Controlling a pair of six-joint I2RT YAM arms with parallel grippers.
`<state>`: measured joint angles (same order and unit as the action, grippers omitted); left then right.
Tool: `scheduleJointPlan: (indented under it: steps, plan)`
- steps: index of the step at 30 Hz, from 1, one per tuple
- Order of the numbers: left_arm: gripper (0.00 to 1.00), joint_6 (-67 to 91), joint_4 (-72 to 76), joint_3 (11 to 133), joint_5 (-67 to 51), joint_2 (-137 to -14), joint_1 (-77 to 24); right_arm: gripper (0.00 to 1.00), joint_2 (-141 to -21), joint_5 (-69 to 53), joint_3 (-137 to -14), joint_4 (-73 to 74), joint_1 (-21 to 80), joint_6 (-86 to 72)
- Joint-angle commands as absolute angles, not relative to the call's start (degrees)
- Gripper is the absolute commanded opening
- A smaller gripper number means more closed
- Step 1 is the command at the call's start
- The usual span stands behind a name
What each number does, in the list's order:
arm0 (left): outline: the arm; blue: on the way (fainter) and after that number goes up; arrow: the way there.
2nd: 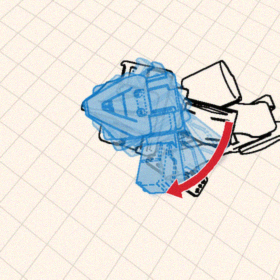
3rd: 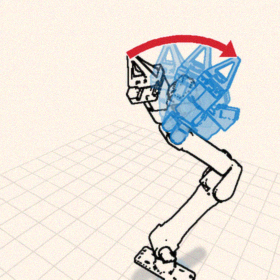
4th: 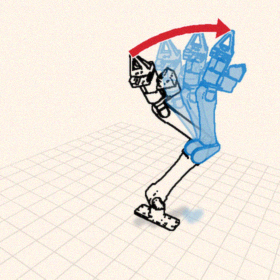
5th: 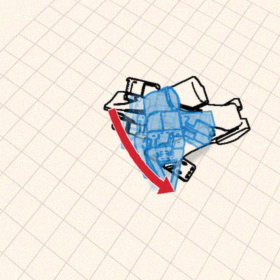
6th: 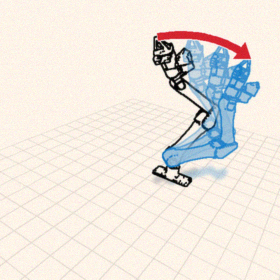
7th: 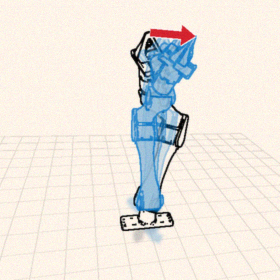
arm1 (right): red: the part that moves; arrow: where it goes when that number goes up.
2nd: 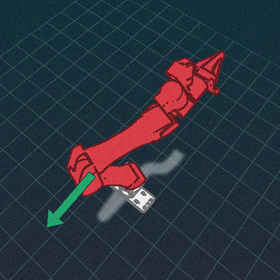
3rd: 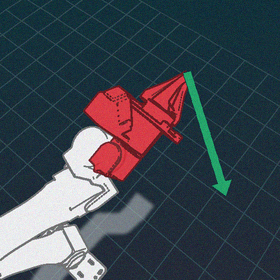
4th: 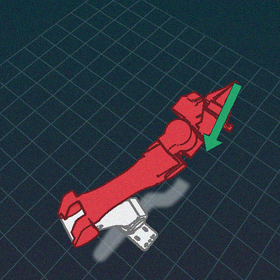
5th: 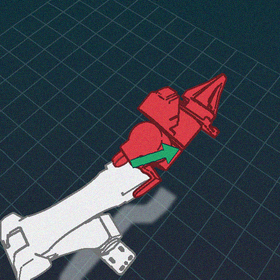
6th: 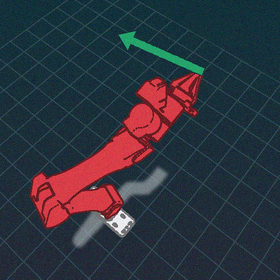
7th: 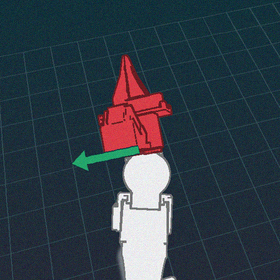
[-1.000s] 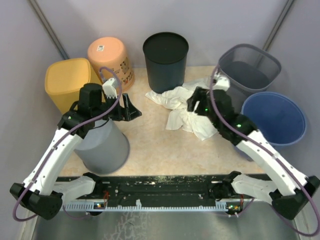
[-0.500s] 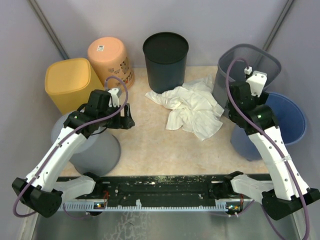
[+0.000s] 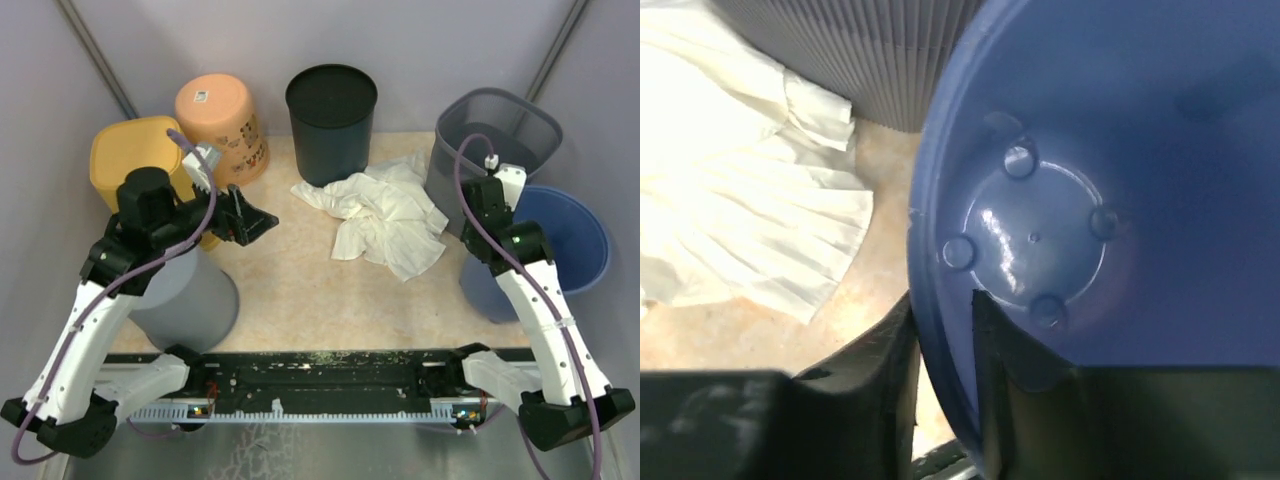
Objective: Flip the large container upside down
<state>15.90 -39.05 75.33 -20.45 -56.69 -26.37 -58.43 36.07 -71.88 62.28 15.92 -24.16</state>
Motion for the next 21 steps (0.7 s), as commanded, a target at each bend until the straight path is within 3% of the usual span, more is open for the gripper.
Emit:
scheduleJointPlan:
  steps: [1, 2, 3, 9, 13, 16, 21]
  plan:
    - [0.90, 18.7, -27.1, 77.6, -32.8, -56.3, -26.5, 0.11, -53.6, 32.7, -75.5, 61.3, 15.5, -23.8]
    - [0.90, 19.2, -26.5, 77.6, -33.3, -56.9, -26.5, 0.01, -53.0, 32.3, -76.9, 61.8, 15.6, -23.4]
    - [0.90, 19.4, -26.4, 77.6, -33.3, -57.4, -26.5, 0.00, -52.4, 31.6, -78.6, 62.4, 15.6, -22.4]
    - [0.91, 19.9, -25.0, 75.3, -29.5, -58.0, -26.5, 0.00, -52.9, 25.5, -92.5, 68.7, 15.6, -19.8]
    - [0.91, 20.4, -24.8, 75.9, -25.9, -58.0, -26.5, 0.00, -53.3, 10.6, -99.1, 65.3, 15.6, -18.7]
    - [0.91, 20.5, -25.3, 77.0, -24.1, -58.5, -26.5, 0.00, -51.0, -6.9, -95.1, 54.3, 15.6, -21.1]
    - [0.91, 21.1, -28.5, 79.9, -16.7, -58.1, -26.5, 0.00, -44.7, -24.0, -71.7, 22.9, 15.6, -37.9]
